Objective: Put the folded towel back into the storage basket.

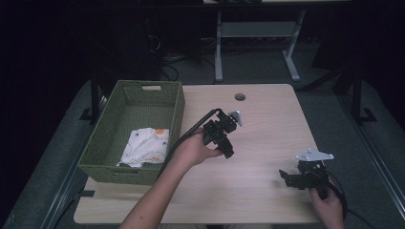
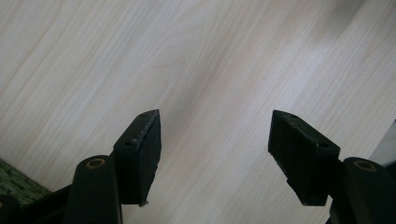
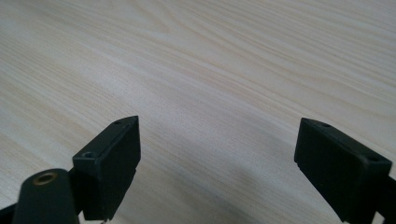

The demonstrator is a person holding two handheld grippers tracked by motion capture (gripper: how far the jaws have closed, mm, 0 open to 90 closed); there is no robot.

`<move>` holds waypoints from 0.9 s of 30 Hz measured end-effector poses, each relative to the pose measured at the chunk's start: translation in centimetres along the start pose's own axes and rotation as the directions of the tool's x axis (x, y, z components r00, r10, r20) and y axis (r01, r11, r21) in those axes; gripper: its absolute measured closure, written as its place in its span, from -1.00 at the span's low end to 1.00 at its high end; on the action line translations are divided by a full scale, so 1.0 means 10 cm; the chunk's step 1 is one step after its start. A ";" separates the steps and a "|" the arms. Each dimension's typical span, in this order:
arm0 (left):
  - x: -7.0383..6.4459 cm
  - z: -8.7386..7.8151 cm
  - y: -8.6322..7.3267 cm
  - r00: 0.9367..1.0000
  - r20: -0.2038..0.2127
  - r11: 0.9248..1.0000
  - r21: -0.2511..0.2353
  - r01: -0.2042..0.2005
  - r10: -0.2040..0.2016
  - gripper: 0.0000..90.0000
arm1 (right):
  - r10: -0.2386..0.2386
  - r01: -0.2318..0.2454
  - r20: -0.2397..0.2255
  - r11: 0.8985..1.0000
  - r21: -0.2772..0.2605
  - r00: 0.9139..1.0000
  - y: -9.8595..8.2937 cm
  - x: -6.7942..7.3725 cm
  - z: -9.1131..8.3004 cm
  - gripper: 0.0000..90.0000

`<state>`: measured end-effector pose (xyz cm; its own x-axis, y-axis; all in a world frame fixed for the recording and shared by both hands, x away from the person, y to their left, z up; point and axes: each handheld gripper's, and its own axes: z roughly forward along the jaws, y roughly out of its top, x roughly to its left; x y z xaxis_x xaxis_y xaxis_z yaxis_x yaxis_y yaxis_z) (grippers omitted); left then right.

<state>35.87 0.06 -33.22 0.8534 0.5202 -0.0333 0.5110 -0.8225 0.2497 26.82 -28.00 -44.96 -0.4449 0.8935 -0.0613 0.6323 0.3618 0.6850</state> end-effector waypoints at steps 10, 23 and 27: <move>-0.07 0.14 0.03 1.000 0.019 1.000 0.001 -0.002 0.002 -0.23 | 0.002 -0.002 -0.001 1.000 0.001 1.000 0.00 -0.01 0.00 -0.68; -0.13 0.26 0.00 0.999 0.033 1.000 -0.006 0.000 0.000 -0.24 | 0.003 -0.003 0.002 1.000 0.002 1.000 -0.01 -0.01 0.00 -0.68; -0.15 0.31 -0.02 0.999 0.039 1.000 -0.012 0.004 -0.003 -0.24 | 0.005 -0.005 0.001 1.000 0.004 1.000 -0.01 -0.01 0.00 -0.68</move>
<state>34.86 -1.26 -36.18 0.8551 0.5135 -0.0716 0.5129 -0.8177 0.2612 26.80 -28.18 -45.03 -0.4410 0.8956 -0.0590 0.6371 0.3586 0.6823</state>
